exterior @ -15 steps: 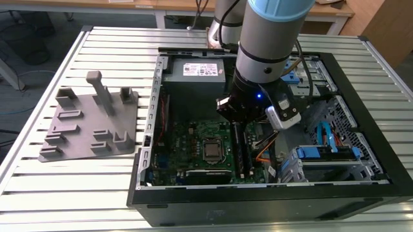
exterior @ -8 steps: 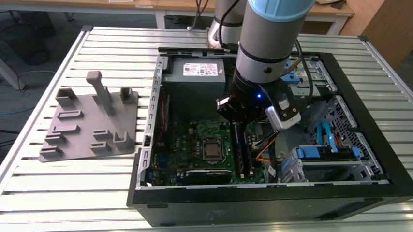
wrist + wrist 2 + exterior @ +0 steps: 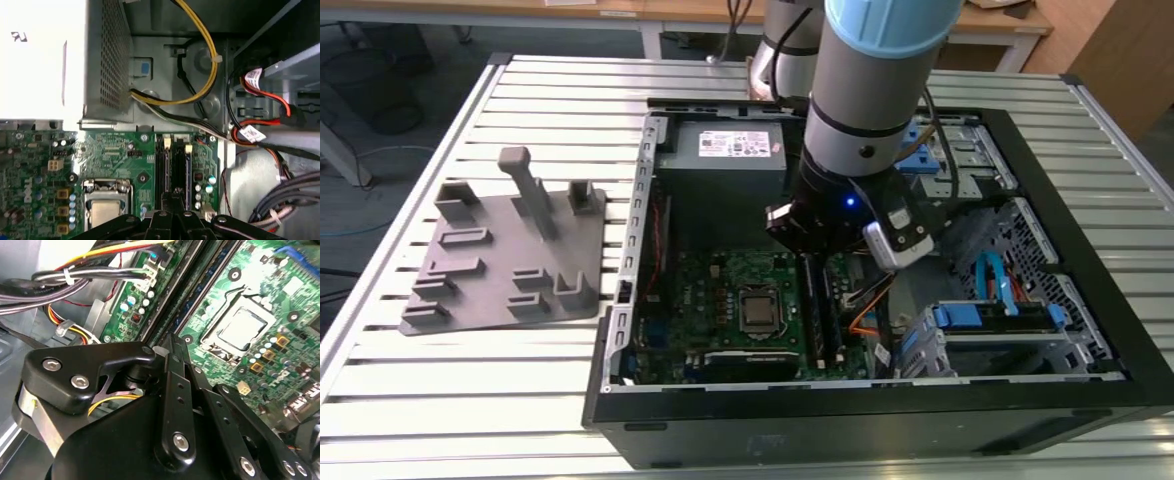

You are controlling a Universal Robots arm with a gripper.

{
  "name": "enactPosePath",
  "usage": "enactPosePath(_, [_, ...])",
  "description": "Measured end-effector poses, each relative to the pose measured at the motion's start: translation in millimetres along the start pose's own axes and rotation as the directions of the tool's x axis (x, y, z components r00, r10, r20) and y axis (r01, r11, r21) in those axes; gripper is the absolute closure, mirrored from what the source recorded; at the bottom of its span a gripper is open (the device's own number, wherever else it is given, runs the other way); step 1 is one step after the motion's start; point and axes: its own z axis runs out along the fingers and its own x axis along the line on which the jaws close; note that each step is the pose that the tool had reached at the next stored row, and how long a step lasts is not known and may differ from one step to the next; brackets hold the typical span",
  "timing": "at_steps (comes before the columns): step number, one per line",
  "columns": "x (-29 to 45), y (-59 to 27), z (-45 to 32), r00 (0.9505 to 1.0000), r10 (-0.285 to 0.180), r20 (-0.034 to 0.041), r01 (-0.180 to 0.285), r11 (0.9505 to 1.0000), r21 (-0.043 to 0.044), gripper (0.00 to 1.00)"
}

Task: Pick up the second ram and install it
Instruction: 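Press down the second ram until it locks into place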

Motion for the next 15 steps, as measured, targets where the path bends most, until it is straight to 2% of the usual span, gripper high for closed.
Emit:
enactPosePath(5, [0.3, 16.0, 9.8, 1.0, 0.0, 0.0001, 0.0, 1.0, -0.0004, 0.89])
enactPosePath(8, [0.4, 17.3, 14.5, 1.0, 0.0, 0.0001, 0.0, 1.0, -0.0006, 0.89])
enactPosePath(15, [0.6, 17.1, 18.8, 1.0, 0.0, -0.0002, 0.0, 1.0, 0.0001, 0.89])
